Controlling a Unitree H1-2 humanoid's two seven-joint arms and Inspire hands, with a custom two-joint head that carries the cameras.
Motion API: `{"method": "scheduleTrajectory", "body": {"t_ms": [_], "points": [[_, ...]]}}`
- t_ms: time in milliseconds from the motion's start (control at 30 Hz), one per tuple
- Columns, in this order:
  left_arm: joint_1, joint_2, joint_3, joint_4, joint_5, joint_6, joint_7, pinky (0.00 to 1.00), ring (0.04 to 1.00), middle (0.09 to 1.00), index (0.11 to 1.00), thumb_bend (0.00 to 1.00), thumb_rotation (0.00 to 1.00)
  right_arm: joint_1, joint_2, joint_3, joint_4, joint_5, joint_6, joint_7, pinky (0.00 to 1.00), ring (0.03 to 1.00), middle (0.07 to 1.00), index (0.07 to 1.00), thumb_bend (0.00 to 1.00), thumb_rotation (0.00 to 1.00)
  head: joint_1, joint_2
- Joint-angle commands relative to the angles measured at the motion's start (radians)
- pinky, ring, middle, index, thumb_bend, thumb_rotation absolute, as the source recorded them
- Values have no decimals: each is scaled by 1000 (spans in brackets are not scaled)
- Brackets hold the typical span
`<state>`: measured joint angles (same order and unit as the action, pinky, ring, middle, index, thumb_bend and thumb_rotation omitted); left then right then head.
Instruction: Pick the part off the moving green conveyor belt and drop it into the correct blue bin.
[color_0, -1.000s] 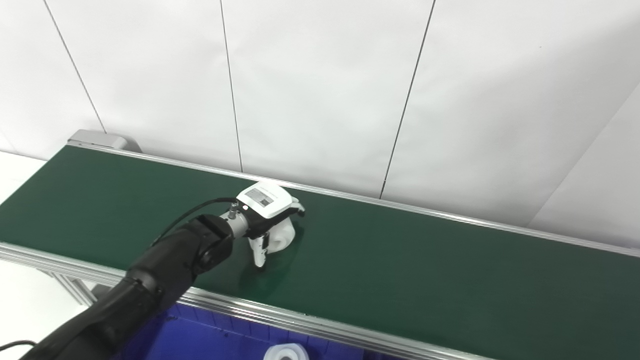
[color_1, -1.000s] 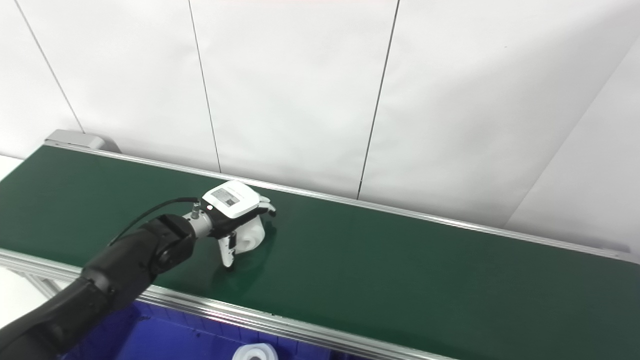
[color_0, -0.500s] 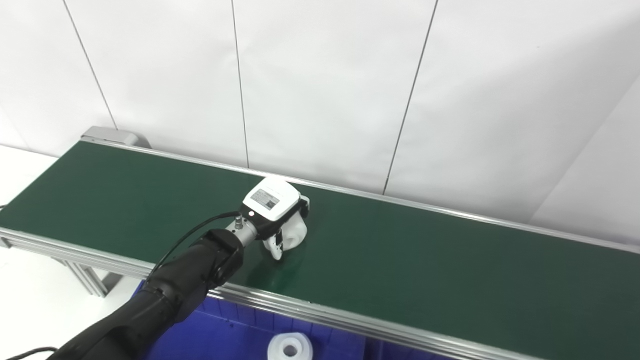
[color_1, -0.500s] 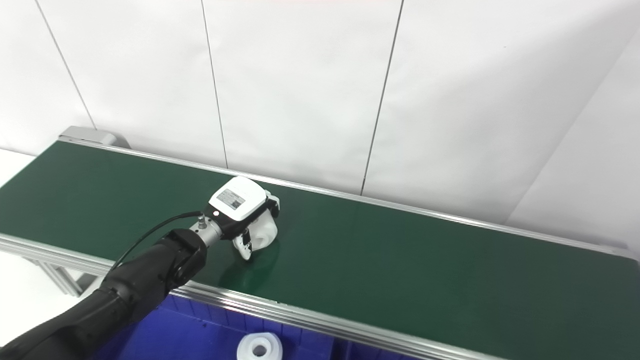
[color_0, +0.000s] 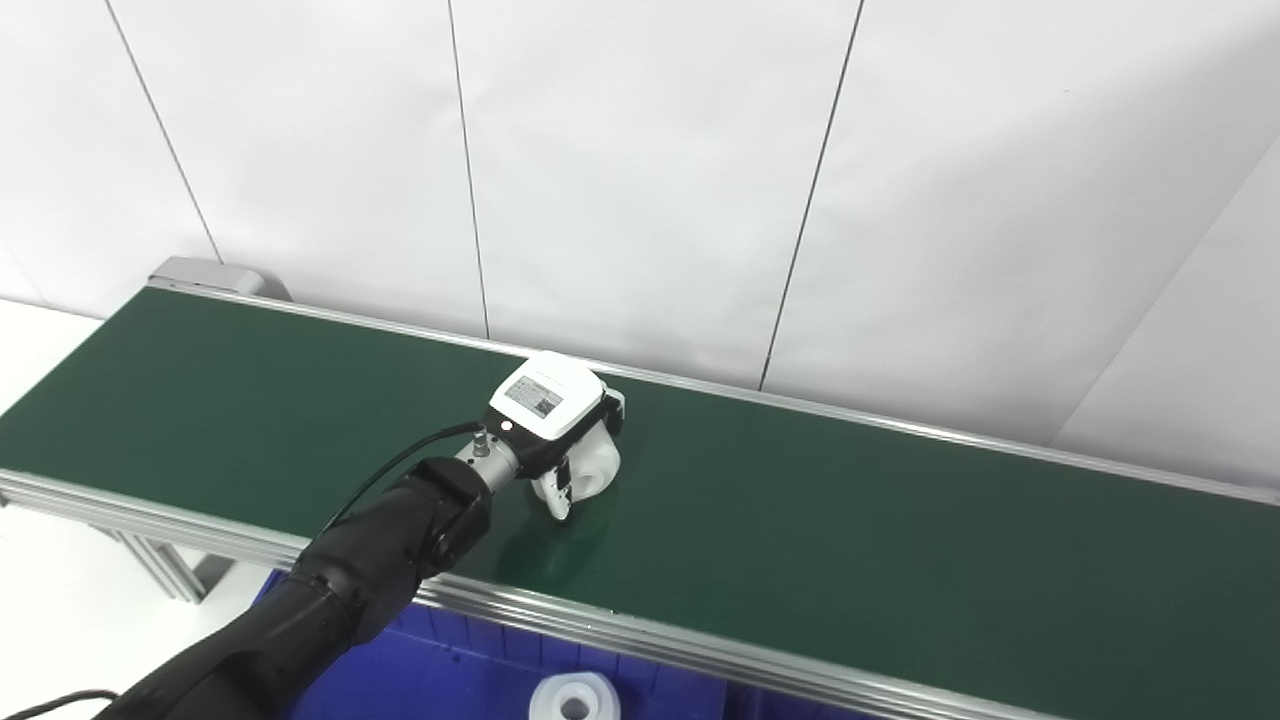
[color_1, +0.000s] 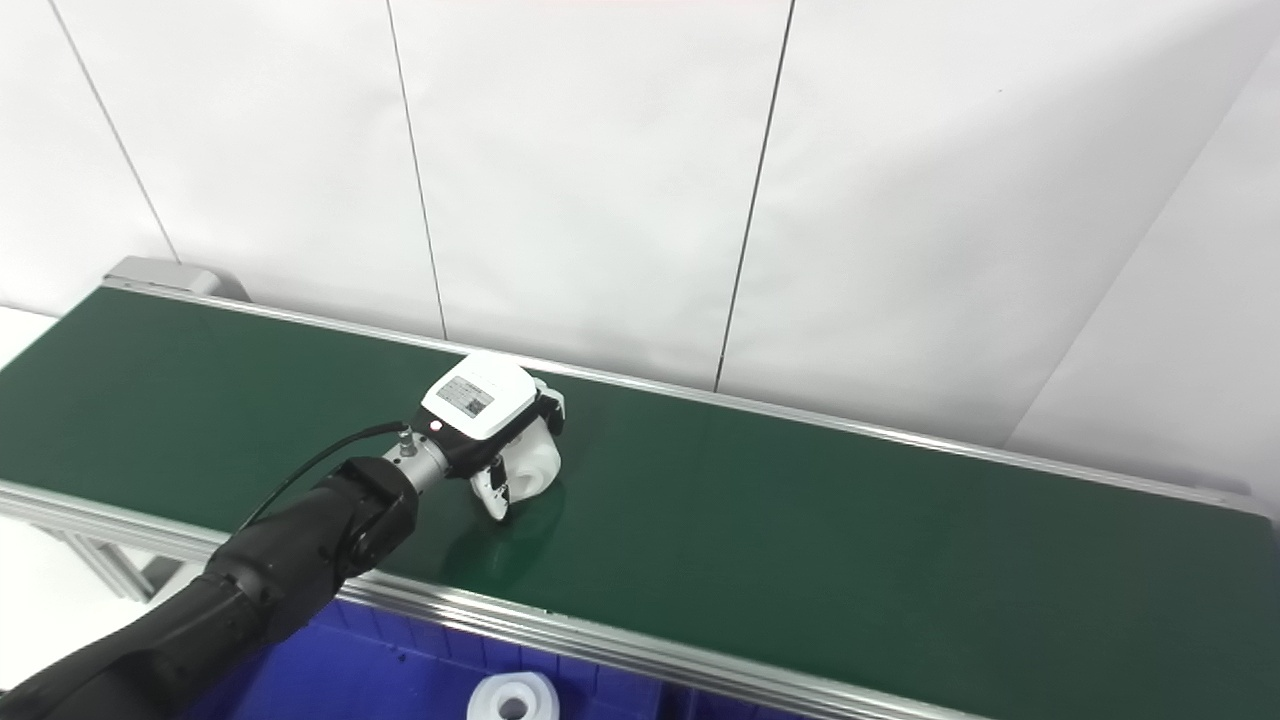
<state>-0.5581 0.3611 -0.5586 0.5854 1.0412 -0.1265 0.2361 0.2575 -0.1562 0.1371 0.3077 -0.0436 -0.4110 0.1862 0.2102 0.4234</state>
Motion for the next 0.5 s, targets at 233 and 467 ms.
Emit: {"method": "scheduleTrajectory", "body": {"t_ms": [233, 467], "points": [[33, 70, 74, -340, -68, 7, -161, 383, 420, 450, 511, 520, 0, 4, -5, 0, -53, 17, -33, 10, 555, 640, 694, 683, 684, 919, -1, 56], [107, 102, 151, -704, -115, 57, -399, 369, 381, 443, 513, 519, 0, 3, -7, 2, -77, 21, -39, 12, 574, 650, 696, 690, 679, 933, 38, 107]]}}
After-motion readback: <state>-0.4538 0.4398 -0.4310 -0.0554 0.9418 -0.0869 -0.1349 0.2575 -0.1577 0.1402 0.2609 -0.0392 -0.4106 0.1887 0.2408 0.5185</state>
